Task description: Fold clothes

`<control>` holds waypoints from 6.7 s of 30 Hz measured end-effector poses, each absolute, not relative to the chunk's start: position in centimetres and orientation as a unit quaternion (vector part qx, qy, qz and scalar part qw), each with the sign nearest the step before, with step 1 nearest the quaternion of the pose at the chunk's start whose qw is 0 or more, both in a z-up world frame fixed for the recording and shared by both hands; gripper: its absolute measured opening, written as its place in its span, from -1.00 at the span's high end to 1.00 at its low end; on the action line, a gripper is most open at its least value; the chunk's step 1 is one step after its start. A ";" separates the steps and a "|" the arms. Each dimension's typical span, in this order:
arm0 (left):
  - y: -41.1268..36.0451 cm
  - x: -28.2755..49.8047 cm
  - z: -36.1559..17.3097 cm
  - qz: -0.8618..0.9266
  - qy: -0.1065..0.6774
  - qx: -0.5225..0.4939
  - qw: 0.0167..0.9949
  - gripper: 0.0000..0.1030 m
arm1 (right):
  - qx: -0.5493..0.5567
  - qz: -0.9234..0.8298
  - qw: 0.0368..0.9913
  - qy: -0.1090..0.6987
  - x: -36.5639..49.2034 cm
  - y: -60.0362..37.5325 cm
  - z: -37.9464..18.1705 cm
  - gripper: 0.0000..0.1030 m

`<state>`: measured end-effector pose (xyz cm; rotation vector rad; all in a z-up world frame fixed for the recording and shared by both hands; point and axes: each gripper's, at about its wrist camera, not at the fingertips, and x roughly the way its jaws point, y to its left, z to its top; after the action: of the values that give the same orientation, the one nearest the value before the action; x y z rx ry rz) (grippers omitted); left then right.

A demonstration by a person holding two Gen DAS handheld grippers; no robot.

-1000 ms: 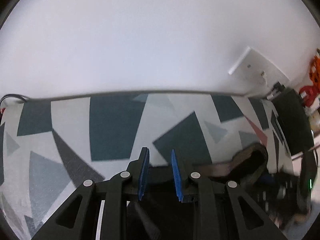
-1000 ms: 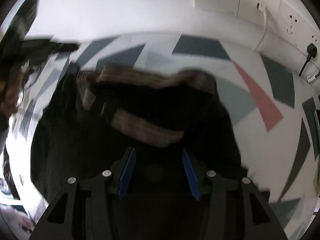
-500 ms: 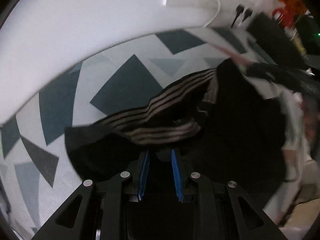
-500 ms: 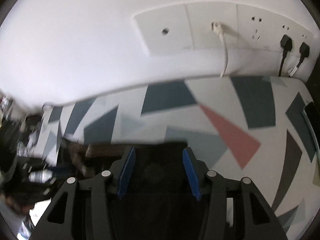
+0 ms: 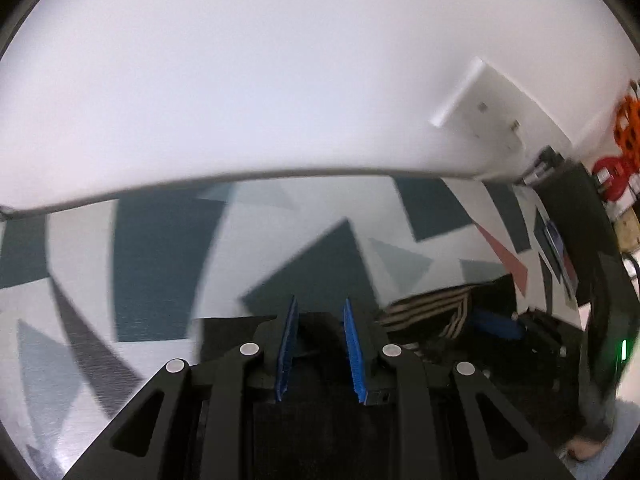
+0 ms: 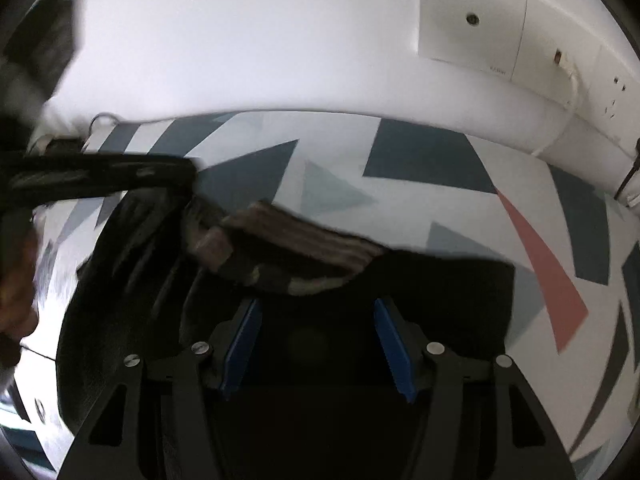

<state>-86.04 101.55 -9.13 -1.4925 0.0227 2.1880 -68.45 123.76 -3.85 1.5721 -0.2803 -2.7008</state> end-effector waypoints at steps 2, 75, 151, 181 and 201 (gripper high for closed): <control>100.5 -86.8 -8.7 0.803 -0.020 -0.547 0.237 0.56 | 0.492 -0.863 -0.015 -0.118 -69.5 124.9 -3.6 -0.20; 102.1 -65.0 -14.0 0.757 -0.051 -0.651 0.025 -0.73 | 0.492 -0.857 0.030 -0.151 -46.0 134.7 -4.3 -1.00; 98.4 -68.4 -15.5 0.762 -0.303 -0.565 0.086 0.10 | 0.540 -0.841 -0.029 -0.020 -50.4 132.6 -5.0 -0.99; 94.6 -69.3 -15.6 0.786 -0.262 -0.556 0.058 -0.49 | 0.499 -0.865 0.050 -0.003 -62.4 126.6 -6.5 -0.62; 94.1 -65.5 -4.9 0.848 -0.206 -0.486 0.049 0.83 | 0.386 -0.911 0.145 -0.004 -60.0 125.2 3.8 0.87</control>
<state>-65.46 94.14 -4.88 -1.4800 -0.6271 2.5853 -60.01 125.22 3.77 1.1110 -0.0115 -2.6243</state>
